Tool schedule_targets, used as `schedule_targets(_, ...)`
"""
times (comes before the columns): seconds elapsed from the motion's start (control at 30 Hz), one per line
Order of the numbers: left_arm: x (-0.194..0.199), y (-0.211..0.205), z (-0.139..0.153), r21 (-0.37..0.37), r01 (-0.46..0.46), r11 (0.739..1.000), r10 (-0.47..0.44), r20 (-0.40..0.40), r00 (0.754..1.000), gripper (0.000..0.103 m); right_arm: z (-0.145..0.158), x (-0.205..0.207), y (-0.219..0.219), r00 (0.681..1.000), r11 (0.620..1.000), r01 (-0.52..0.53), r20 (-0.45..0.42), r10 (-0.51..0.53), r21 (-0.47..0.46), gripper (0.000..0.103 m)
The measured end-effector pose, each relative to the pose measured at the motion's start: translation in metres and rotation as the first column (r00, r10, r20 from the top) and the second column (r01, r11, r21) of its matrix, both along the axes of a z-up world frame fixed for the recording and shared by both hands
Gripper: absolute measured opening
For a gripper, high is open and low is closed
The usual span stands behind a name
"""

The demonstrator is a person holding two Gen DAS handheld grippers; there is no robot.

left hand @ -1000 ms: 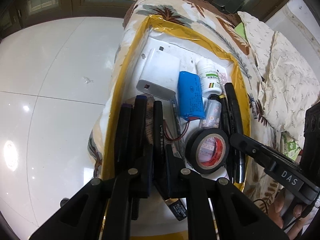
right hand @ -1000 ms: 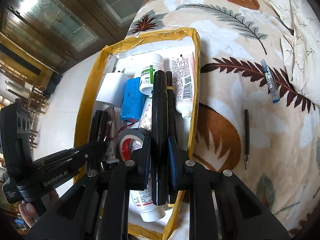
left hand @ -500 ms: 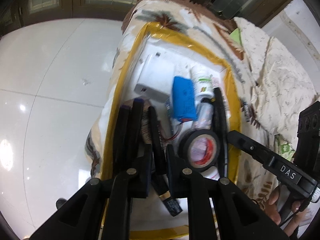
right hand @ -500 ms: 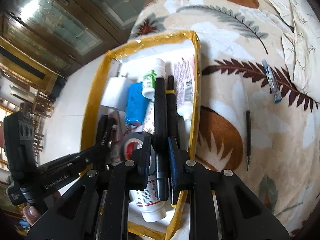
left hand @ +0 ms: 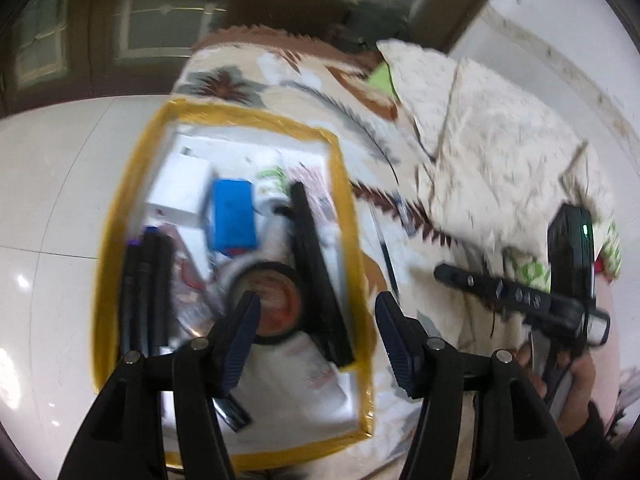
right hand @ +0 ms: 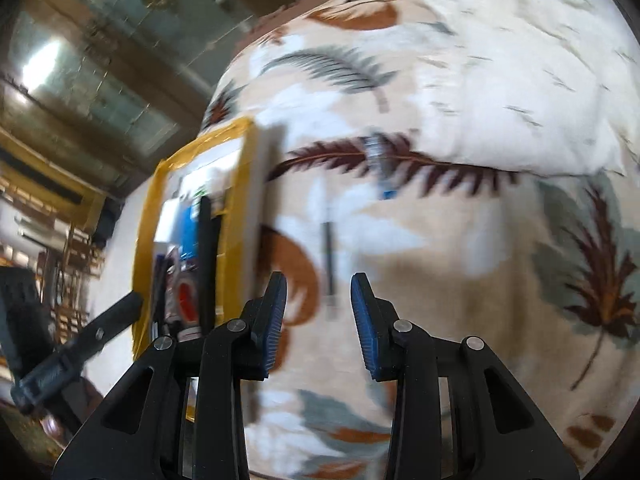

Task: Organize objects
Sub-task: 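Grasp the clear vial with the right tool while the left grasps the thin black pen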

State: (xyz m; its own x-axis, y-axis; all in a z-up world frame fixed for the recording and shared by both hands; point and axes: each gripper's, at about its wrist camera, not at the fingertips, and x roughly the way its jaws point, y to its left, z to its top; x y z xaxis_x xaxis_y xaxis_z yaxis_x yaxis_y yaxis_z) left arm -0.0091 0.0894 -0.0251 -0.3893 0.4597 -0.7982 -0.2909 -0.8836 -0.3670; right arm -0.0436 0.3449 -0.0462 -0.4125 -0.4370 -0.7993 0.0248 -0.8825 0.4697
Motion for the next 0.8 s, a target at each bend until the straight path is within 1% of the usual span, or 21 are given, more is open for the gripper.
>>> schedule_targets(0.07, 0.002, 0.011, -0.003, 0.014, 0.011, 1.000, -0.012, 0.034, 0.999, 0.060, -0.005, -0.003, 0.013, 1.000, 1.000, 0.017, 0.004, -0.017, 0.006, 0.033)
schedule_targets(0.17, 0.004, 0.024, -0.007, -0.027, 0.019, 0.999, -0.018, 0.038, 0.999, 0.060, -0.009, -0.011, 0.021, 1.000, 1.000, 0.014, -0.006, -0.014, 0.012, 0.033)
schedule_targets(0.27, 0.006, 0.032, -0.009, -0.027, 0.018, 0.999, -0.017, 0.058, 0.998, 0.060, -0.015, -0.025, 0.021, 1.000, 1.000, 0.001, -0.005, -0.001, 0.006, 0.033)
schedule_targets(0.33, 0.006, 0.036, -0.008, -0.047, 0.011, 0.999, -0.008, 0.052, 0.999, 0.059, -0.017, -0.039, 0.018, 1.000, 1.000, -0.016, -0.009, 0.016, 0.013, 0.033)
schedule_targets(0.4, 0.005, 0.041, -0.005, -0.061, 0.017, 0.998, -0.015, 0.043, 0.999, 0.059, -0.019, -0.050, 0.019, 1.000, 1.000, 0.013, -0.007, -0.013, 0.027, 0.033)
schedule_targets(0.5, 0.004, 0.047, -0.002, -0.072, 0.018, 0.997, -0.015, 0.038, 0.999, 0.059, -0.018, -0.069, 0.018, 0.999, 0.999, 0.026, -0.020, -0.025, 0.044, 0.033)
schedule_targets(0.53, 0.003, 0.050, -0.003, -0.074, 0.025, 0.997, -0.022, 0.042, 0.999, 0.059, -0.019, -0.073, 0.019, 0.999, 0.999, 0.032, -0.015, -0.032, 0.031, 0.033)
schedule_targets(0.57, 0.002, 0.053, -0.002, -0.083, 0.025, 0.996, -0.022, 0.038, 0.999, 0.059, -0.021, -0.079, 0.015, 1.000, 1.000, 0.010, -0.007, -0.010, 0.029, 0.033)
schedule_targets(0.63, 0.001, 0.060, -0.002, -0.099, 0.030, 0.995, -0.026, 0.036, 0.999, 0.059, -0.026, -0.085, 0.005, 1.000, 0.995, -0.013, 0.006, 0.013, 0.094, 0.033)
schedule_targets(0.7, 0.000, 0.068, 0.001, -0.104, 0.040, 0.994, -0.036, 0.032, 0.999, 0.059, -0.027, -0.089, 0.002, 1.000, 0.995, -0.019, 0.010, 0.018, 0.101, 0.033)
schedule_targets(0.73, -0.001, 0.072, 0.002, -0.110, 0.043, 0.993, -0.040, 0.026, 0.999, 0.059, -0.025, -0.089, -0.002, 0.999, 0.990, -0.034, 0.001, 0.035, 0.140, 0.027)
schedule_targets(0.77, -0.002, 0.077, 0.003, -0.121, 0.046, 0.992, -0.043, 0.023, 0.999, 0.059, -0.025, -0.089, -0.004, 0.999, 0.986, -0.039, -0.005, 0.040, 0.163, 0.017)
schedule_targets(0.8, -0.004, 0.081, 0.005, -0.127, 0.046, 0.991, -0.043, 0.026, 0.999, 0.058, -0.025, -0.088, -0.004, 0.999, 0.982, -0.036, -0.005, 0.037, 0.184, 0.014)
